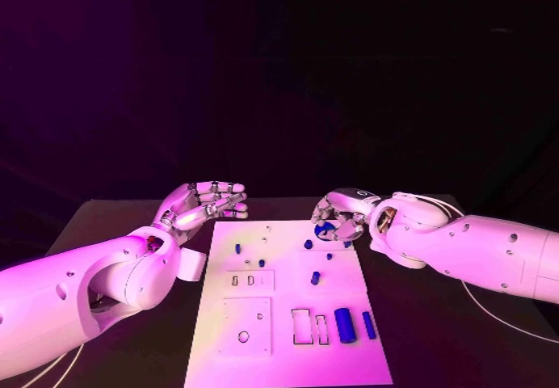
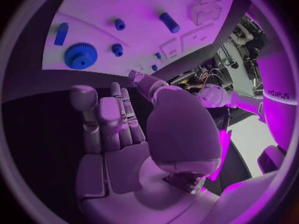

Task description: Assemble the parts on the task board

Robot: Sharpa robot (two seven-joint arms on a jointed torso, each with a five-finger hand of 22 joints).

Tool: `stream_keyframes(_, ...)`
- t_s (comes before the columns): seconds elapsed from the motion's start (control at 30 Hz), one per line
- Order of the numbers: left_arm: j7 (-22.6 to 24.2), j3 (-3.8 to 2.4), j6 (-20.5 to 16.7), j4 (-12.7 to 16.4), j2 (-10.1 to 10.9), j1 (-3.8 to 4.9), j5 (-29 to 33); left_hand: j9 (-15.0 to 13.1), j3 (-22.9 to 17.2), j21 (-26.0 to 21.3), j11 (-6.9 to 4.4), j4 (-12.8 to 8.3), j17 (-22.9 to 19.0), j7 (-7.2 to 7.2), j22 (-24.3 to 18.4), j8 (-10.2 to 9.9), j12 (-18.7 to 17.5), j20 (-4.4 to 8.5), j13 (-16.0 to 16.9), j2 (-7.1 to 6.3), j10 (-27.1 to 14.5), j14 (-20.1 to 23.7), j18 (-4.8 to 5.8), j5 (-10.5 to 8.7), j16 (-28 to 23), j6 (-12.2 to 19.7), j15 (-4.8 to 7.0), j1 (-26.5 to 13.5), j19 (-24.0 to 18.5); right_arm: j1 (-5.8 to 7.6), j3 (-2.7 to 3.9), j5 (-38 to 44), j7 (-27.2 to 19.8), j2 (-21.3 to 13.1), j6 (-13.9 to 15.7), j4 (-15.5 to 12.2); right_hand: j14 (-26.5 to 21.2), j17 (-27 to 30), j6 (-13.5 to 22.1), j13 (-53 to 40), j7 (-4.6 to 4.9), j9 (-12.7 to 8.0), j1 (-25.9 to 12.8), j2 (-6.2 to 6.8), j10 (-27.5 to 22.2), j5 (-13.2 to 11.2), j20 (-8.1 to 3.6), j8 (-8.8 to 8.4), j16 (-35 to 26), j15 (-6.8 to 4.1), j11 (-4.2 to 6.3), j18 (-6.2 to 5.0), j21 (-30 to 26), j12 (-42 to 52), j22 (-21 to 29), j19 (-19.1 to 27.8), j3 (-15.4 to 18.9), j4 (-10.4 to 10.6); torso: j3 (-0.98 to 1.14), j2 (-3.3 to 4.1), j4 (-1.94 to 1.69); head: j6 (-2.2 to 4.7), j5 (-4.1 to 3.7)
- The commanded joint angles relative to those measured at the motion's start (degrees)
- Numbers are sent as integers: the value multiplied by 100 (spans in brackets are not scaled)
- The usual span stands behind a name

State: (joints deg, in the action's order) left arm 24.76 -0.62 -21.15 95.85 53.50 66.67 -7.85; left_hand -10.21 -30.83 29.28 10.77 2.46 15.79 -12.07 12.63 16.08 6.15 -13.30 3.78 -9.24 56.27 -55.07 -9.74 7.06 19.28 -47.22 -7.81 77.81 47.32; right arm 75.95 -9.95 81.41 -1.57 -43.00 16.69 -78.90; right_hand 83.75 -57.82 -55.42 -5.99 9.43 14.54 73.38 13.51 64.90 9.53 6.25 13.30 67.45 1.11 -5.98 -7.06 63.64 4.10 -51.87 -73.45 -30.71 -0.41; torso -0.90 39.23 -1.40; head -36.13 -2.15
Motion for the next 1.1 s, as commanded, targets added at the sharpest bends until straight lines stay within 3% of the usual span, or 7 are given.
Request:
stream_keyframes(0.03, 10, -13, 163, 78, 12, 22, -46, -9, 35, 51, 6, 3, 15, -200, 16, 25, -30, -4, 10, -42, 33, 40, -66, -22, 26, 8, 0, -21, 53, -20, 1, 655, 343, 26, -213, -27, 178, -288, 80, -16, 3, 35, -7, 38, -92, 4, 10, -1, 280, 8, -1, 87, 262, 18, -351, -117, 14, 46, -14, 112, -10, 25, -5)
stream_keyframes(0.43, -12, -29, 164, 149, 40, 44, -49, -10, 64, 111, 12, 13, 40, -212, 45, 23, -52, 4, 10, -41, 28, 47, -64, -25, 38, 19, -1, -45, 79, -41, 0, 737, 448, 138, -306, 33, 228, -709, 141, -51, 8, 96, 16, 17, -185, -1, 35, -14, 688, 25, -13, 165, 666, 40, -906, -298, 74, 99, -24, 196, -48, 21, -34)
stream_keyframes(0.57, -20, -32, 166, 156, 46, 51, -50, -10, 73, 128, 16, 17, 49, -219, 54, 20, -60, 6, 10, -41, 22, 50, -63, -25, 42, 27, -2, -53, 85, -63, 0, 740, 448, 207, -346, 84, 241, -805, 129, -64, 7, 118, 23, -15, -178, 12, 39, -3, 780, 27, -12, 183, 758, 57, -1034, -340, 59, 120, -15, 209, -41, 11, -16)
stream_keyframes(1.1, -38, -34, 202, 171, 45, 60, -206, -10, 93, 154, 20, 30, 63, -224, 66, 18, -71, 7, 11, -39, 20, 57, -60, -31, 49, 34, -6, -72, 88, -113, -14, 730, 487, 360, -466, 235, 273, -1057, 117, -103, 24, 176, -31, -55, -102, 19, 54, 12, 1027, 26, -10, 236, 1018, 117, -1395, -465, -7, 216, -15, 221, -43, 0, 38)
